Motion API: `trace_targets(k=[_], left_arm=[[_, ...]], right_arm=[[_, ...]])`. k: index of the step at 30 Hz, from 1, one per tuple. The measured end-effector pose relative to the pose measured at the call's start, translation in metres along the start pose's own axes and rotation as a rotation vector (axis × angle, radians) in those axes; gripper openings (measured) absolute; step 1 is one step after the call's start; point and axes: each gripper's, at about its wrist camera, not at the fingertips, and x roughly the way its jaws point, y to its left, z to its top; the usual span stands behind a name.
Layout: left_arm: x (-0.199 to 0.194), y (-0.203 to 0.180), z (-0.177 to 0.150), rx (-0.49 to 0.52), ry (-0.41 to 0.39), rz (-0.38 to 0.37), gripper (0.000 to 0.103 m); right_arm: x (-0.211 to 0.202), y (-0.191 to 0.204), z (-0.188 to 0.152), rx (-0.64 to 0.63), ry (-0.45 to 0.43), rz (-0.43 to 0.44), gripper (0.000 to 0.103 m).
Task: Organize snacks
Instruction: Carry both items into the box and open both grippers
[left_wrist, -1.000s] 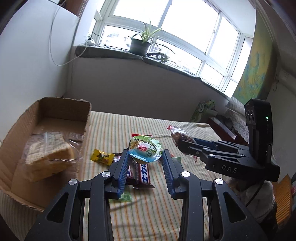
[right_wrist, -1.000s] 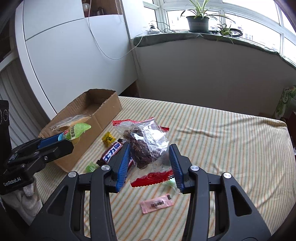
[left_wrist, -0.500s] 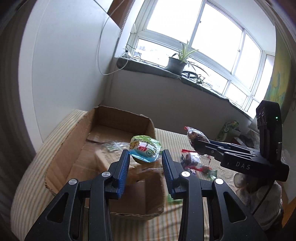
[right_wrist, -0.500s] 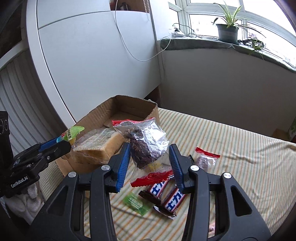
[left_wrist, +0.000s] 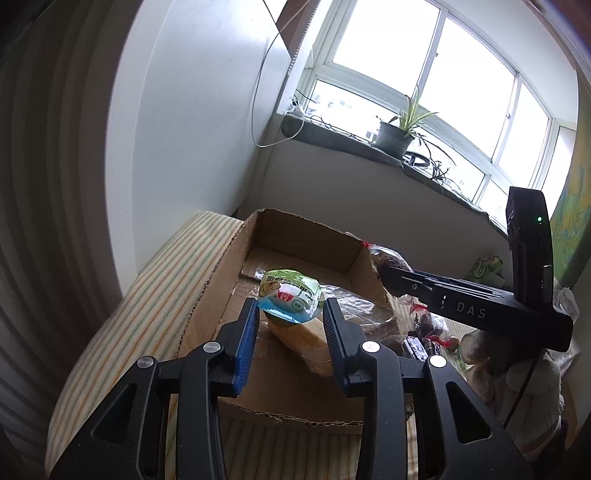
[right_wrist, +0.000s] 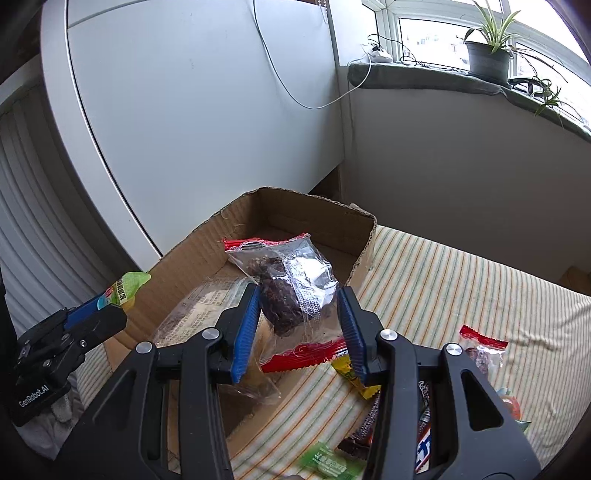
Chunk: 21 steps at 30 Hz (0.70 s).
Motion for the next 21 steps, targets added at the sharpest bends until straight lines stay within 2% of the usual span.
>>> trace_targets(k=[15,16,18,20,21], left_arm=[[-0.002,0.006,-0.003,-0.005,0.006,0.019,0.035],[-0.001,0.006,-0.003,-0.005,0.008,0.021,0.037],[0.001,0.008,-0.003,-0.015,0.016,0.026,0.042],[0.001,0.009,-0.002,-0.021,0.016,0.03,0.054],[0.001,0.009,-0.002,-0.025,0.015,0.034,0.055]], right_arm=[[0.012,0.01,0.003,-0.01,-0.007,-0.02,0.047],[0.012,0.01,0.003,-0.012,-0.007,-0.028,0.05],[0.008,0.009,0.002,-0.012,-0.02,-0.026,0.063],[0.004,0.009,0.003,-0.01,-0.033,-0.028,0.064],[0.002,0.008,0.003,-0.008,-0.036,-0.028,0.064]])
